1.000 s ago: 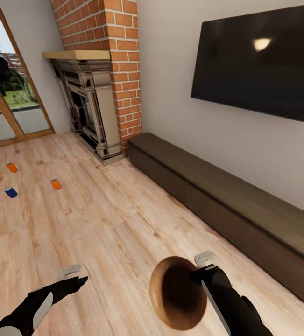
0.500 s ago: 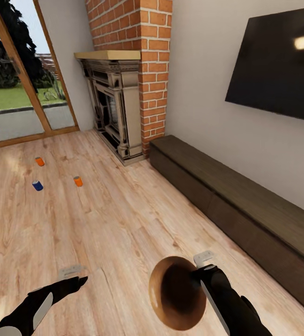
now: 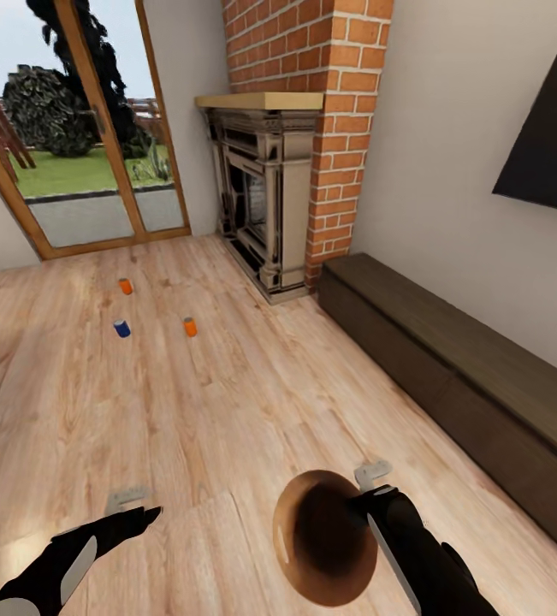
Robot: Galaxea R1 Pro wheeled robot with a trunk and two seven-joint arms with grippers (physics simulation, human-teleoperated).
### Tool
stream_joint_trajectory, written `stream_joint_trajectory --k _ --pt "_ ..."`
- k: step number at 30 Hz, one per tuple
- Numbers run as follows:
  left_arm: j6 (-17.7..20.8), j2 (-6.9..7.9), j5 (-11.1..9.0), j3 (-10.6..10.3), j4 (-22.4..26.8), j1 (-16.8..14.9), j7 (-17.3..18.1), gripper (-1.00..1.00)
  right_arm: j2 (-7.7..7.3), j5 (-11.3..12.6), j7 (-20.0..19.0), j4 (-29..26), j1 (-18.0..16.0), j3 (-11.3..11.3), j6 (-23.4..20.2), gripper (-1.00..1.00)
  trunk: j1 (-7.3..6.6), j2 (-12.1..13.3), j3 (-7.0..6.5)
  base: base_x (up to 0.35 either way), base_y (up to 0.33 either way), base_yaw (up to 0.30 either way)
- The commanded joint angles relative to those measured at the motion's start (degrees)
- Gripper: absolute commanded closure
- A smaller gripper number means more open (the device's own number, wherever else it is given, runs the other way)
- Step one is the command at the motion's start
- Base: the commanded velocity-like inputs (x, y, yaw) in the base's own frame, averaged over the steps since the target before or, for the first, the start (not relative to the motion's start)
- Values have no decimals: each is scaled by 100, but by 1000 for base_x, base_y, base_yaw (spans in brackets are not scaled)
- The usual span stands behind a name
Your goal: Put the three can of soda from the living room inside the tash can in the kitchen.
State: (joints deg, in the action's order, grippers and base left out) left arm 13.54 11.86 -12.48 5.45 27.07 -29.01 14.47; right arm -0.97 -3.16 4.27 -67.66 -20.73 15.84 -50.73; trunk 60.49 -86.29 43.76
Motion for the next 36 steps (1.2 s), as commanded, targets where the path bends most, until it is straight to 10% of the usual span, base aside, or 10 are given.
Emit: stream_joint_trajectory --k 1,36 --pt "0 0 0 0 0 0 -2 -100 1 26 -23 -2 -2 -2 1 100 0 0 2 276 141 172" --pt "0 -7 6 -17 0 0 -38 -100 83 20 -23 -2 7 223 19 100 0 0 39 323 13 134"
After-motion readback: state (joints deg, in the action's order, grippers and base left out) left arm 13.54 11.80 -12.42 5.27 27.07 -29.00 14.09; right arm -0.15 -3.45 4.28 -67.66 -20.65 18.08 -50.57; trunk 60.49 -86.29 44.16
